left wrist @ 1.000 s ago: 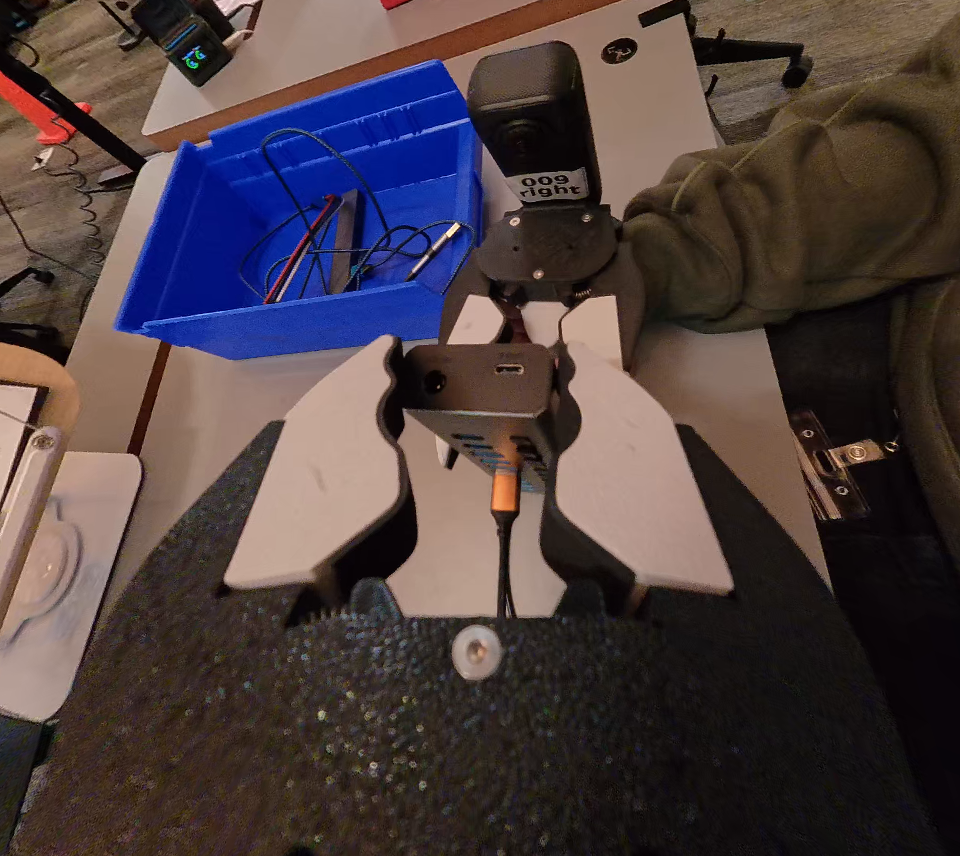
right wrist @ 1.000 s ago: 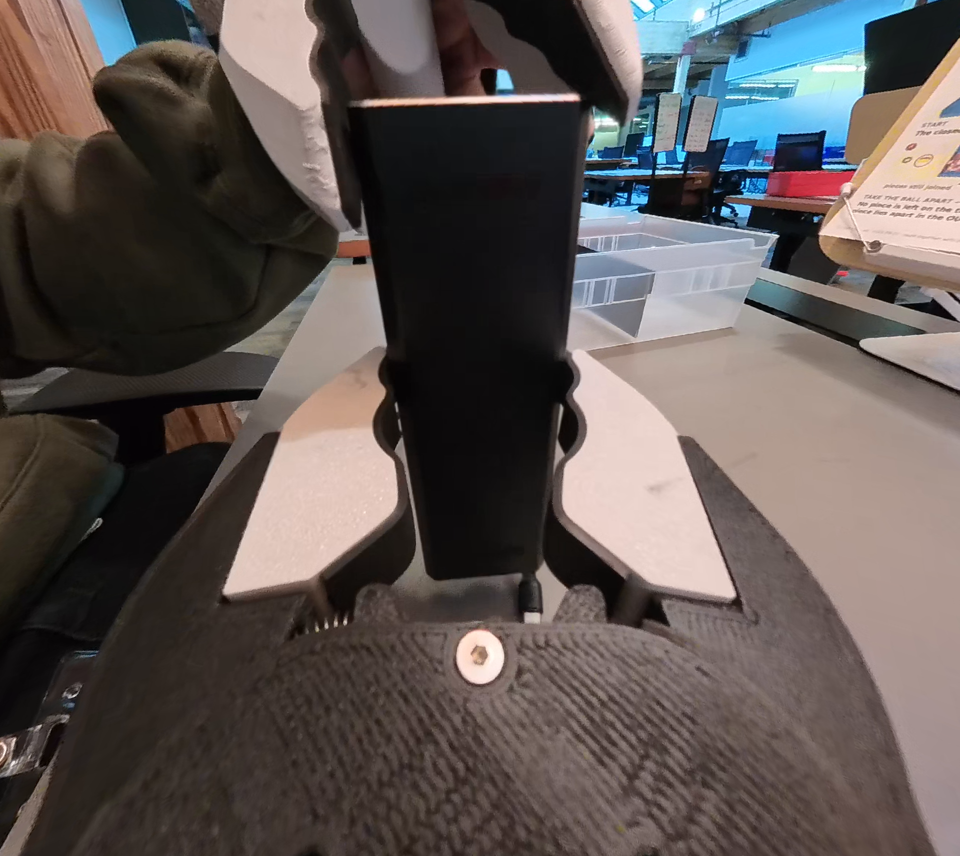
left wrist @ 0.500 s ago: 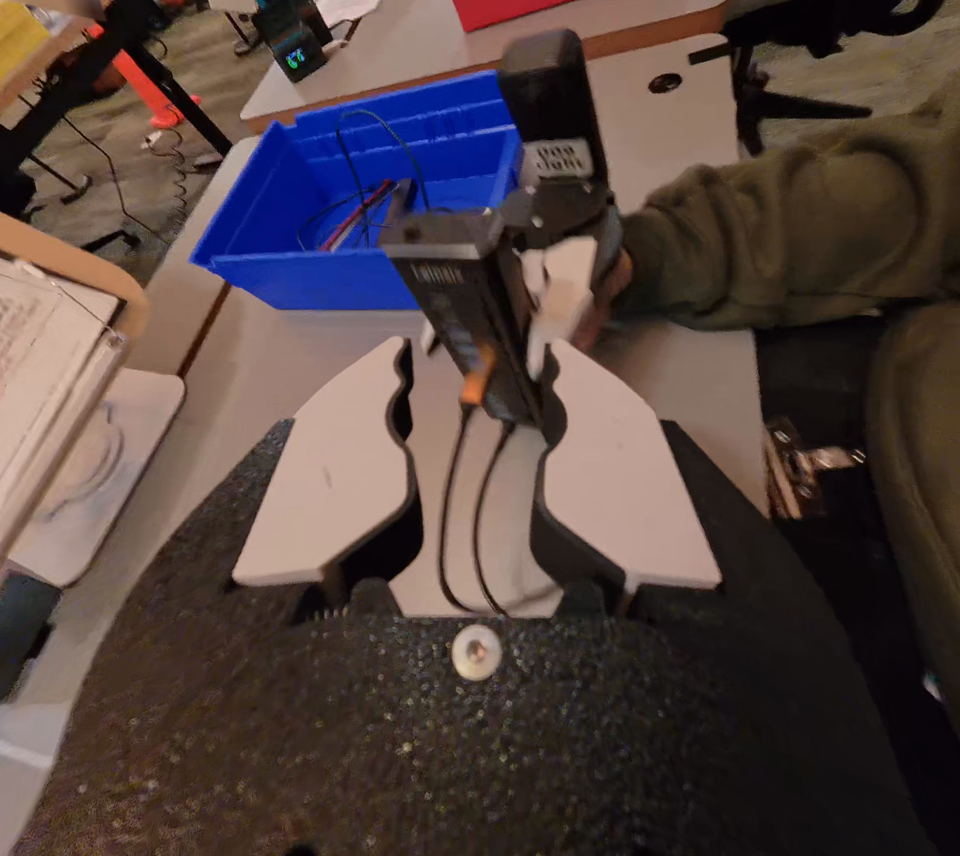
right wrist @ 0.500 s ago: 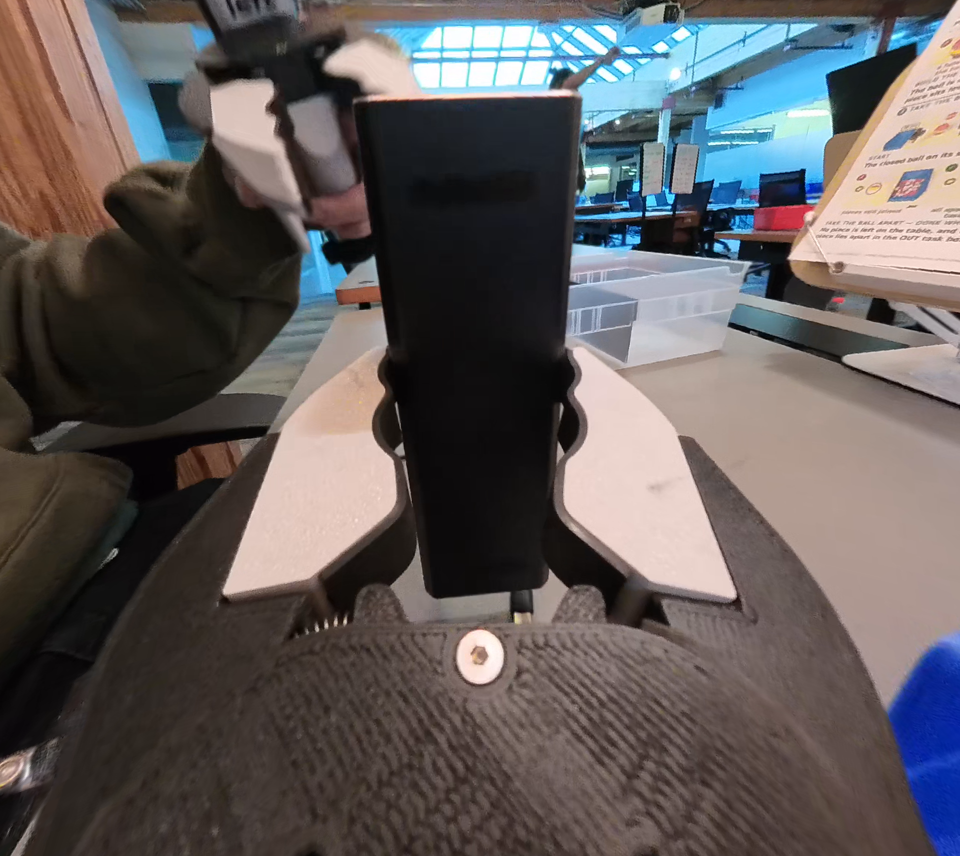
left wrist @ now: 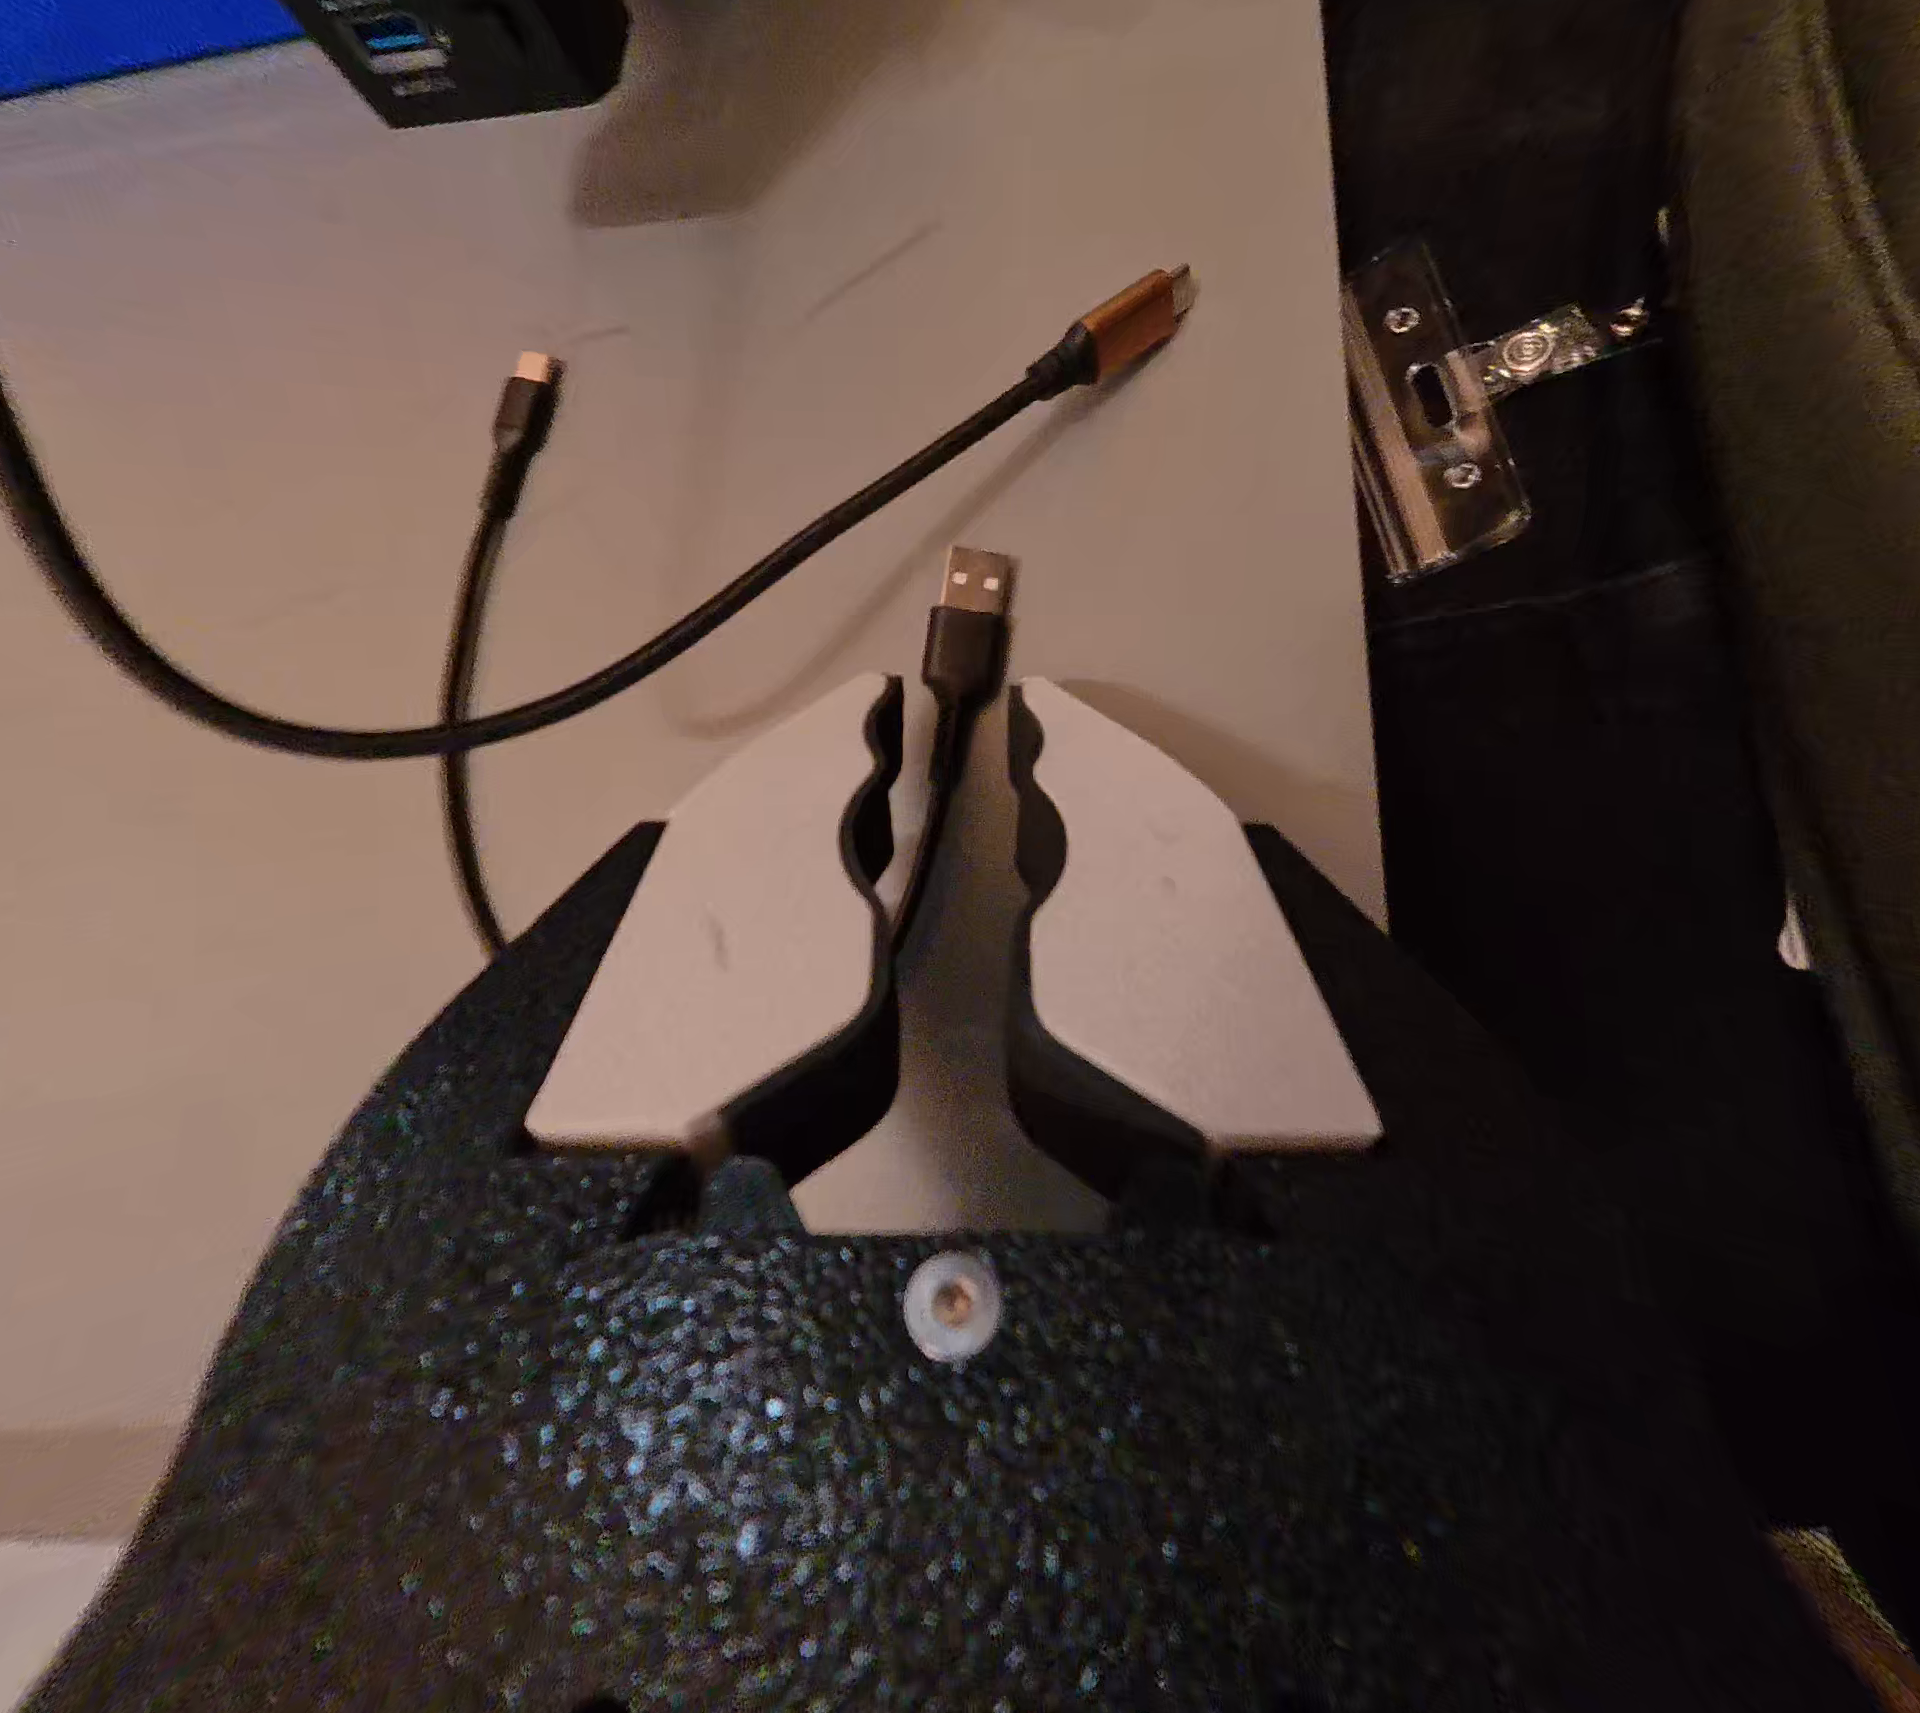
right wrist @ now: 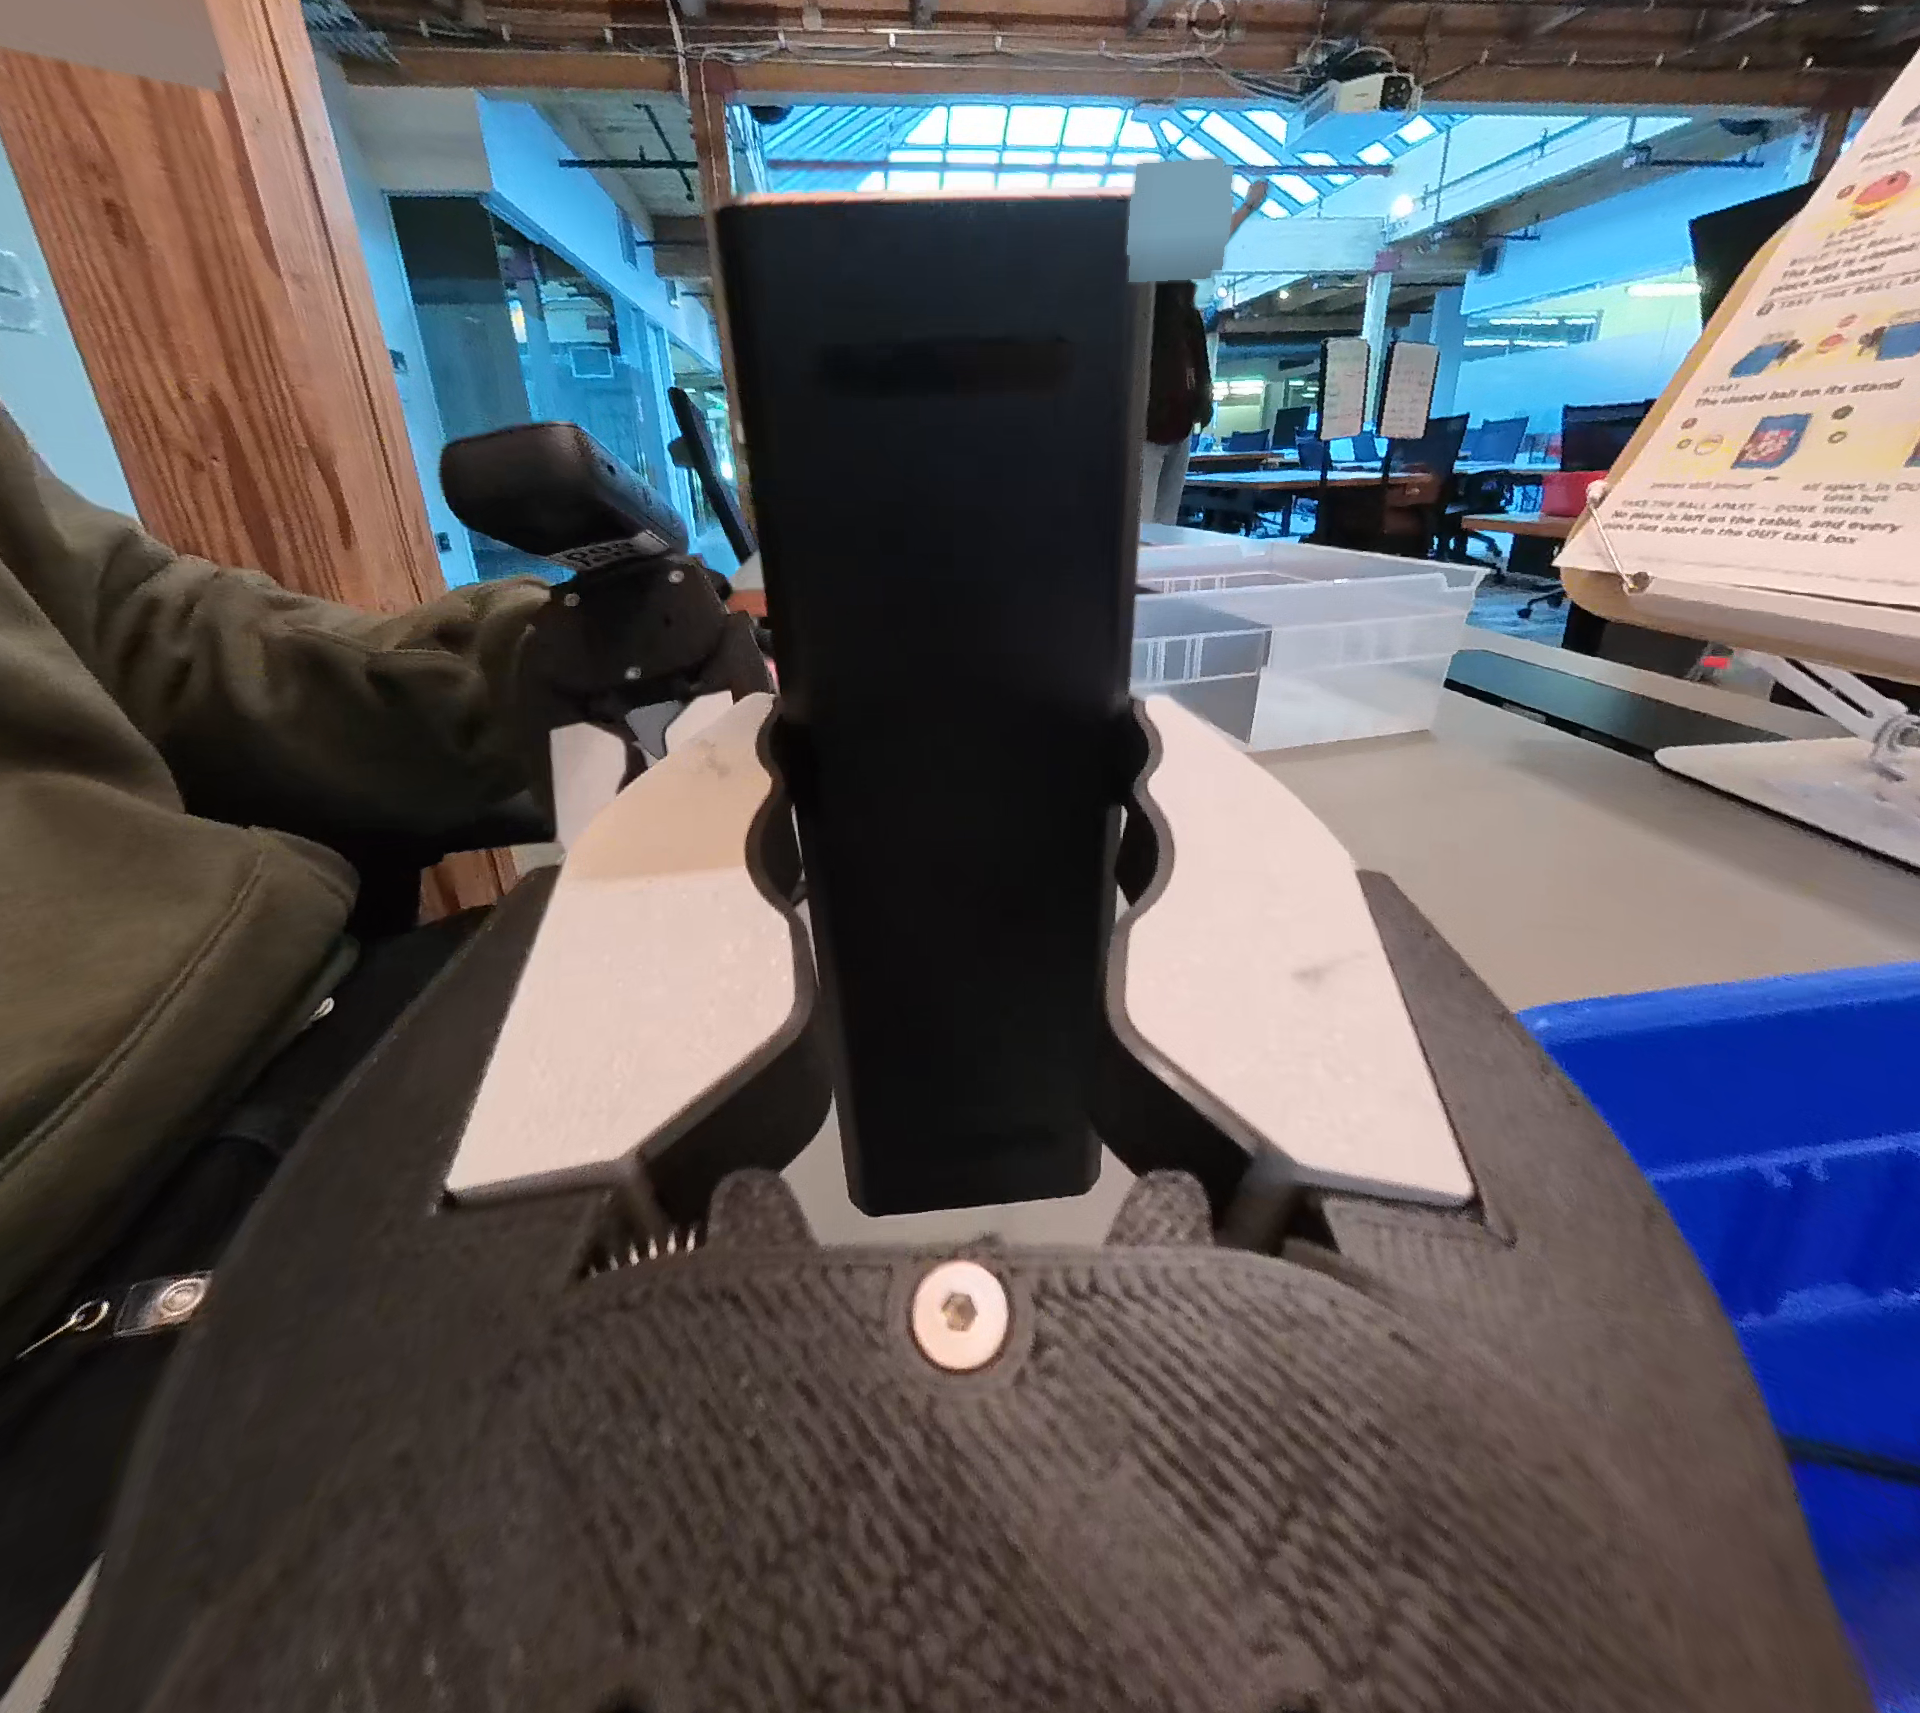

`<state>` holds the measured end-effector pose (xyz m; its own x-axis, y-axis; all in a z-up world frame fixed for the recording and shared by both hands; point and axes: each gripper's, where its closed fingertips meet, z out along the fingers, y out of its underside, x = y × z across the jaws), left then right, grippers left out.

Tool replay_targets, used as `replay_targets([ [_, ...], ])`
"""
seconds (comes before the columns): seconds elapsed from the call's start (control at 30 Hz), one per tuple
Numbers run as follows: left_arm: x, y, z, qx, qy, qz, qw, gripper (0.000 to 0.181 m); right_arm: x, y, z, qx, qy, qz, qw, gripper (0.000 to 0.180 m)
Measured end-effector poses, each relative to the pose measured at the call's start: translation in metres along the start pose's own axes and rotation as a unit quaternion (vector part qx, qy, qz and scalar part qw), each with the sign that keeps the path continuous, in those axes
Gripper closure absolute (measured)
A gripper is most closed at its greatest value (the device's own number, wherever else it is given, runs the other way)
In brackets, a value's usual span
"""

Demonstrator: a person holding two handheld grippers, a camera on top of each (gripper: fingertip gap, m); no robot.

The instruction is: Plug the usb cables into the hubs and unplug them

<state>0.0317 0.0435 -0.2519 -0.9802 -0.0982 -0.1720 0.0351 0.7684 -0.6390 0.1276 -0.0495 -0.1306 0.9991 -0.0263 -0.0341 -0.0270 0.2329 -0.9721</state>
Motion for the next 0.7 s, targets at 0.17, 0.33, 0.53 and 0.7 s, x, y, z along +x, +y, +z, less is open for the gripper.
replay_targets([
  [0.17, 0.002, 0.007, 0.008, -0.022, 0.01, 0.006, 1.0, 0.169, 0.001, 0.002, 0.002, -0.007, 0.006, -0.004, 1.0, 0.118],
  [0.33, 0.0, 0.015, 0.002, -0.044, -0.01, 0.007, 0.999, 0.168, 0.001, 0.001, 0.002, -0.004, 0.002, -0.005, 1.0, 0.118],
  [0.53, -0.002, 0.012, 0.006, -0.038, -0.014, -0.024, 0.999, 0.174, 0.001, 0.004, 0.004, -0.012, 0.004, -0.01, 1.0, 0.119],
  [0.7, -0.004, 0.008, 0.006, -0.061, -0.046, -0.153, 0.985, 0.177, -0.002, 0.004, 0.005, -0.013, -0.003, -0.018, 1.0, 0.119],
])
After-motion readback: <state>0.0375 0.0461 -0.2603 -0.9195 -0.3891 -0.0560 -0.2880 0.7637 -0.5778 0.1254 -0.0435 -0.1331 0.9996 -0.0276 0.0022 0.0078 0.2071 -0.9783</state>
